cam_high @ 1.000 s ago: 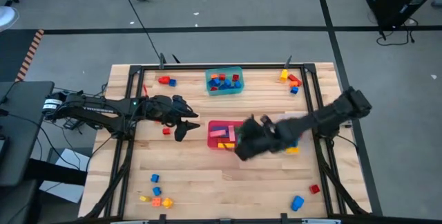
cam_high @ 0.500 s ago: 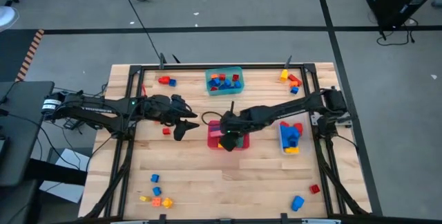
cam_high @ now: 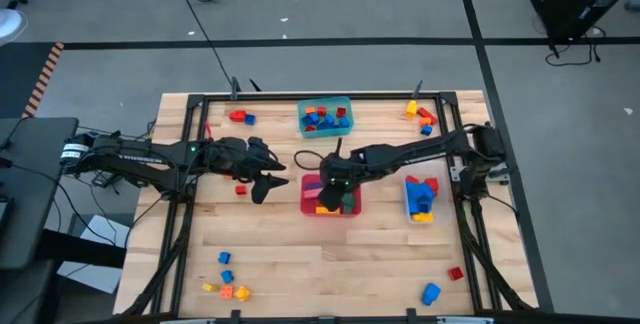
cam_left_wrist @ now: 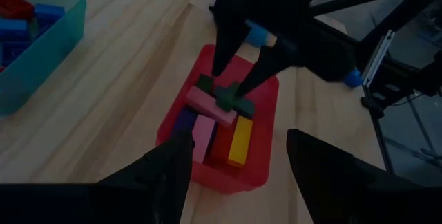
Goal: Sort blocks by size
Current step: Put the blue 4 stud game piece into the blue bin
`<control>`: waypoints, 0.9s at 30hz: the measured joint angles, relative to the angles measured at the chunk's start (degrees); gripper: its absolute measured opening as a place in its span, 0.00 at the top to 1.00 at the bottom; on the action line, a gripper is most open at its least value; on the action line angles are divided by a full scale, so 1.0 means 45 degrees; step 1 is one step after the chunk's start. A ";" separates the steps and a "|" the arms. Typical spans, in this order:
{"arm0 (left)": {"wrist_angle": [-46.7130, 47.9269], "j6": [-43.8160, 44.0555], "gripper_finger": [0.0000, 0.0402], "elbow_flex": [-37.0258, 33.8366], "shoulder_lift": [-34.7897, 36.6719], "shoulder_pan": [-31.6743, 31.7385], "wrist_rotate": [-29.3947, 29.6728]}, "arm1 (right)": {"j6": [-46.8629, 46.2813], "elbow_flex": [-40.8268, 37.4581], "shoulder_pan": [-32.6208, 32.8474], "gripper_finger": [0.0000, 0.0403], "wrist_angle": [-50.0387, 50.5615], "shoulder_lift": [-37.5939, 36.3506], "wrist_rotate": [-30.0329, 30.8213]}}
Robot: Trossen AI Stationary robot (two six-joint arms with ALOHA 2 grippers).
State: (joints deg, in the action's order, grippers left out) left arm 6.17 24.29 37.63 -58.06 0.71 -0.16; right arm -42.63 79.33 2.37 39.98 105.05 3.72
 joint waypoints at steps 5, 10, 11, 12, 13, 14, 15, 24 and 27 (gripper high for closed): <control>0.0005 0.0000 0.40 0.0000 0.0000 0.0000 0.0003 | -0.1669 0.0000 0.0296 0.49 0.2063 -0.0898 0.0018; 0.0024 -0.0014 0.40 0.0000 0.0000 0.0000 0.0010 | -0.4744 0.0004 0.1807 0.50 0.4062 -0.2028 0.0306; 0.0024 -0.0010 0.40 0.0000 0.0000 0.0000 0.0010 | -0.5529 0.0005 0.2235 0.50 0.4459 -0.2251 0.0313; 0.0029 -0.0007 0.40 0.0000 0.0000 0.0000 0.0010 | -0.6262 0.0008 0.2706 0.50 0.4837 -0.2442 0.0346; 0.0033 -0.0010 0.40 0.0000 0.0000 -0.0005 0.0010 | -0.7021 0.0010 0.3189 0.50 0.5209 -0.2576 0.0434; 0.0039 -0.0009 0.40 0.0000 0.0000 -0.0002 0.0010 | -0.7774 0.0010 0.3685 0.50 0.5574 -0.2674 0.0546; 0.0044 -0.0008 0.40 0.0000 0.0000 -0.0002 0.0010 | -0.8439 0.0010 0.4195 0.50 0.5903 -0.2741 0.0619; 0.0021 -0.0325 0.40 0.0000 -0.0005 -0.0005 0.0135 | -1.4477 0.0010 0.7745 0.50 0.7542 -0.2636 0.0925; -0.0068 -0.0338 0.40 0.0000 -0.0005 0.0000 0.0330 | -1.5627 0.0010 0.8137 0.50 0.8251 -0.2694 0.0942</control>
State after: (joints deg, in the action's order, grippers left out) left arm 5.87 22.78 37.63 -58.08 0.71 1.32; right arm -112.95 79.37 38.99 77.11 92.92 7.95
